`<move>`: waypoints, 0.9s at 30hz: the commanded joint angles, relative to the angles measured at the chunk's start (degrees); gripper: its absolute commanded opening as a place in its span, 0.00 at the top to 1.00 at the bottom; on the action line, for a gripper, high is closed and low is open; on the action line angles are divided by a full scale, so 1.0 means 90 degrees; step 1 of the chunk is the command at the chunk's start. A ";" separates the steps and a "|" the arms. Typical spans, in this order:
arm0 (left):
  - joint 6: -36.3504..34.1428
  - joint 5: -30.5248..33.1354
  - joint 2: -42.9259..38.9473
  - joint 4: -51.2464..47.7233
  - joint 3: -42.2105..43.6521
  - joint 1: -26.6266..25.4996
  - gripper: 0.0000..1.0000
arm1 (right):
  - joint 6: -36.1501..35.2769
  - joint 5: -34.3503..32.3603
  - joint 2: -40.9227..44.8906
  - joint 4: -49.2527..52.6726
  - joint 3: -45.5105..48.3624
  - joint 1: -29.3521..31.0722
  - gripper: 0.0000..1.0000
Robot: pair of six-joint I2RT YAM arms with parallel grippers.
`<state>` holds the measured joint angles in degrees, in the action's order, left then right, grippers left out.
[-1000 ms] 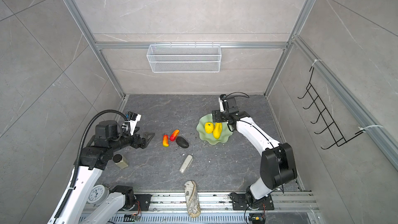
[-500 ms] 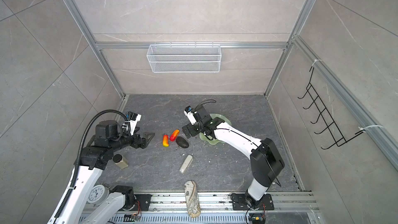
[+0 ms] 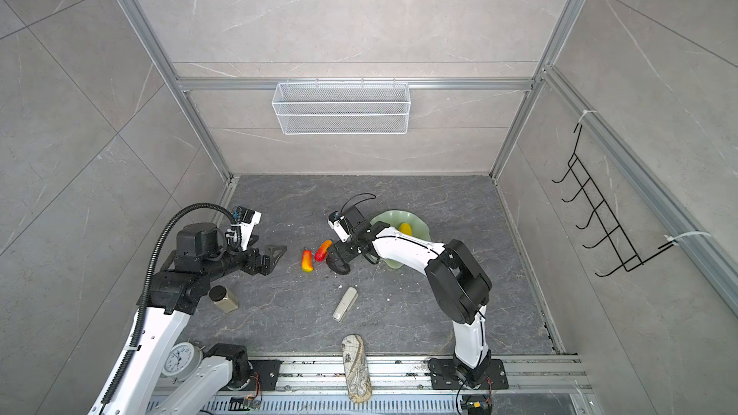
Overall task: Place and organize the fake fruits in the fruit bowl
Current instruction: 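Reach the right gripper to the dark avocado and grasp it, then carry the dark avocado over the green bowl and lower it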
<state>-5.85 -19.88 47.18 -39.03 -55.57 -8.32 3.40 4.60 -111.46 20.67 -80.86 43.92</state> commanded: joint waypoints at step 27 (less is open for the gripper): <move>-0.0117 -0.0137 -0.0009 0.0030 -0.0005 0.0026 0.00 | -0.0188 0.0021 0.0212 0.0426 -0.0351 0.0246 0.58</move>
<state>-5.85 -19.88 47.20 -39.03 -55.57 -8.32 3.38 5.98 -116.99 23.16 -84.44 45.95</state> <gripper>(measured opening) 0.999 0.485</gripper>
